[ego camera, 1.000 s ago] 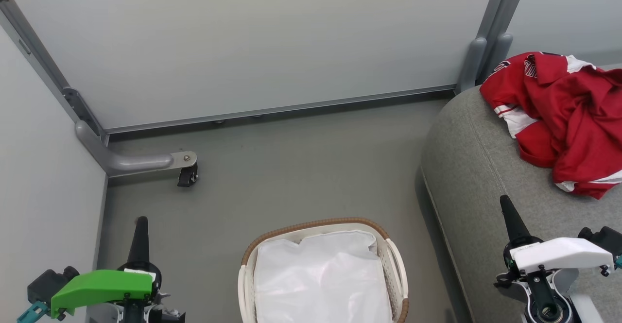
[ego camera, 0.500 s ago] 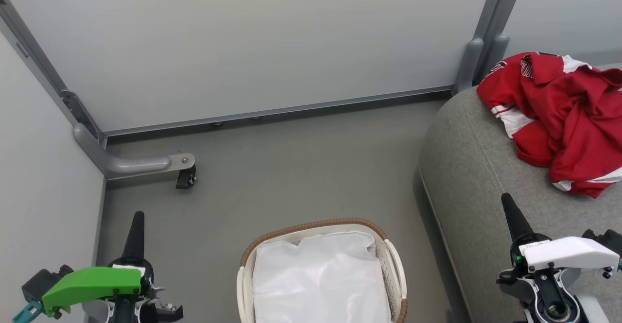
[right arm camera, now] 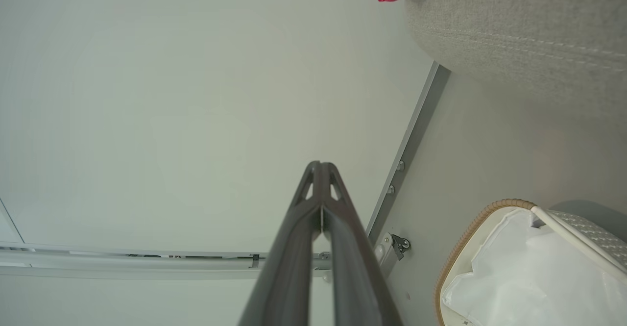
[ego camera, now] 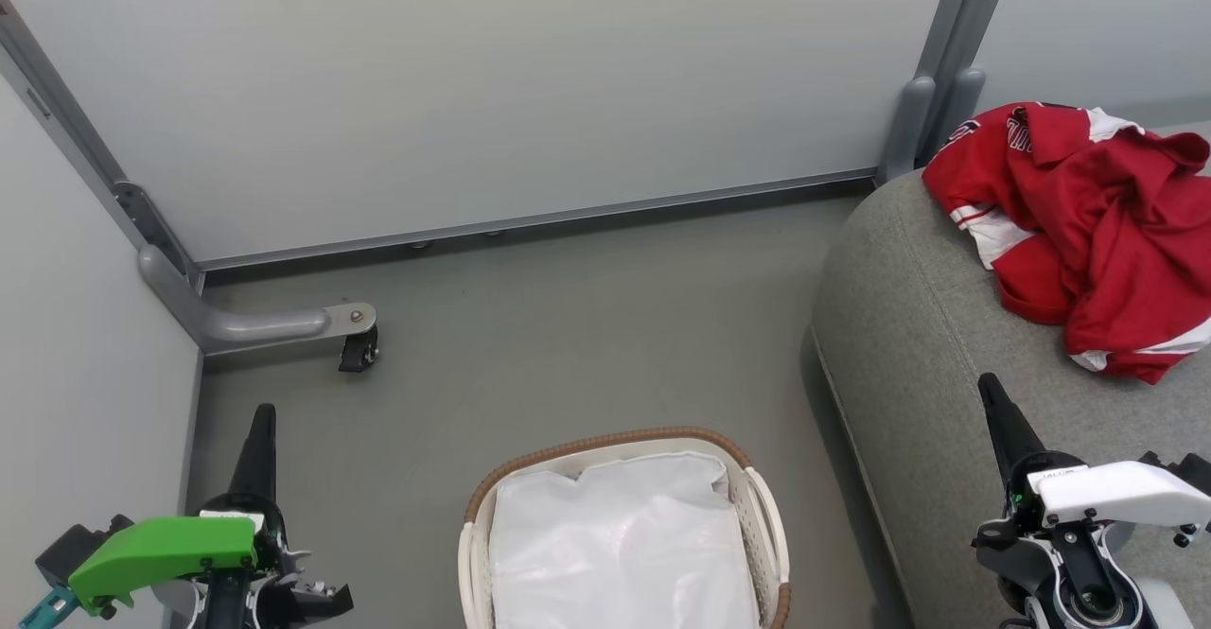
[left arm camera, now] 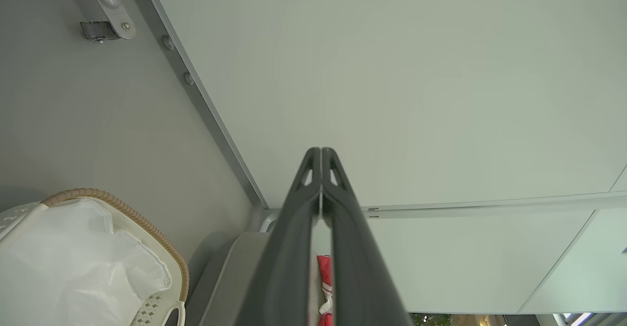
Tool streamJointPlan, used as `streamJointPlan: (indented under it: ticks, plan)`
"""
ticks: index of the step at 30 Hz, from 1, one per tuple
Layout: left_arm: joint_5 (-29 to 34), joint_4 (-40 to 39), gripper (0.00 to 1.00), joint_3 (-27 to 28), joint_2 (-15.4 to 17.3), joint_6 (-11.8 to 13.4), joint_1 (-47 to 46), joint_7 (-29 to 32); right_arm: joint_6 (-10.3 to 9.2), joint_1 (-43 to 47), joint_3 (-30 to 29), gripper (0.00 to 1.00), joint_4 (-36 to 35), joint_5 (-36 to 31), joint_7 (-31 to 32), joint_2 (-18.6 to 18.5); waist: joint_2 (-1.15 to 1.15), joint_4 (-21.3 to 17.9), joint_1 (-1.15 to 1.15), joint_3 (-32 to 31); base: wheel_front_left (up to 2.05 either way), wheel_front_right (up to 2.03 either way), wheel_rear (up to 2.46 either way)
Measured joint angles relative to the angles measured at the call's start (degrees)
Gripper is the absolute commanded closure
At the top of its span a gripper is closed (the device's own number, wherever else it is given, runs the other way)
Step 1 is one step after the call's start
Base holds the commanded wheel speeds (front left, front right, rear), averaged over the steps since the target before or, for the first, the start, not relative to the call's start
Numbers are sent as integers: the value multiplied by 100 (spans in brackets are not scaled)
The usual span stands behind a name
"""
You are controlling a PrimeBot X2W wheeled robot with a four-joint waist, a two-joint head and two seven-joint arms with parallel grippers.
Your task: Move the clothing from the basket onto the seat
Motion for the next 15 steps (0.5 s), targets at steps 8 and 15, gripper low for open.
streamJointPlan:
  ticks: [8, 15]
  plan:
    - [-272, -34, 100, 57, 0, 0, -35, 99, 0, 5, -31, 100, -36, 353, 101, -3, 0, -22, 0, -14, 0, 0, 0]
    - [-514, -65, 100, 109, -1, 0, -42, 180, 0, 8, -56, 100, -67, 644, 160, -5, 0, -40, 0, -26, 0, 0, 0]
